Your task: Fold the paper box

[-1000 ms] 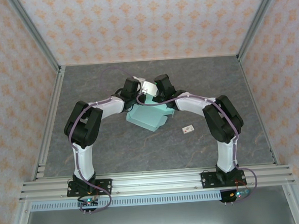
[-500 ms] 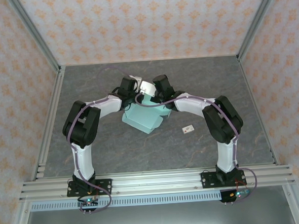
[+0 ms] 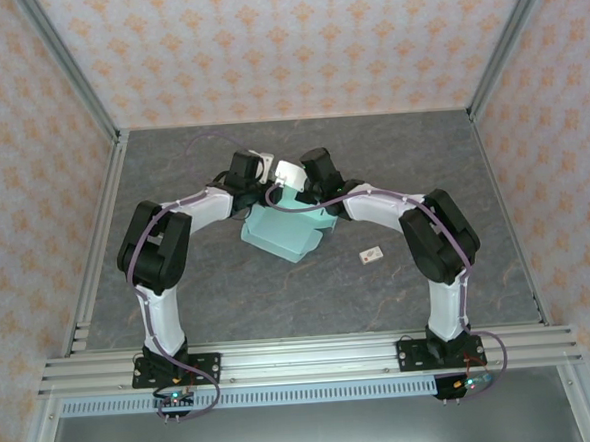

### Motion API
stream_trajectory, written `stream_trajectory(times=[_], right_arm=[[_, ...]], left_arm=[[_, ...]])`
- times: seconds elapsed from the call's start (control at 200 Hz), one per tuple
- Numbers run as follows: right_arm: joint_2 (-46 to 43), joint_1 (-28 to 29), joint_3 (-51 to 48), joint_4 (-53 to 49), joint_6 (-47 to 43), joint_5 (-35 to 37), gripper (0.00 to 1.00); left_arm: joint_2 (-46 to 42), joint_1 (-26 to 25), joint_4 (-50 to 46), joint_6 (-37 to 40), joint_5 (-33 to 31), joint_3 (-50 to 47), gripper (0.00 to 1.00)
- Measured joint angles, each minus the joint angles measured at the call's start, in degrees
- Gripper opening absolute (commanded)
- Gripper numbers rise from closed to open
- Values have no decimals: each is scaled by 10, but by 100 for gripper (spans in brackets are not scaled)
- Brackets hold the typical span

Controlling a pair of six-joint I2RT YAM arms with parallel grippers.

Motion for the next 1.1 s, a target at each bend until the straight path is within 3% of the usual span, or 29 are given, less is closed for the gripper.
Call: stream_trajectory(times=[0.415,0.886,1.096], right_arm=[[-1,0,1,-1,0,0,2],[-3,0,6,0,0,-3,2],[-3,-1,7,-8,1,-3,2]], left_arm=[[-16,12,-18,2,34,-27,45],[-23,19,-28,7,53,-11,21],[-10,3,-31,8,17,-3,15]])
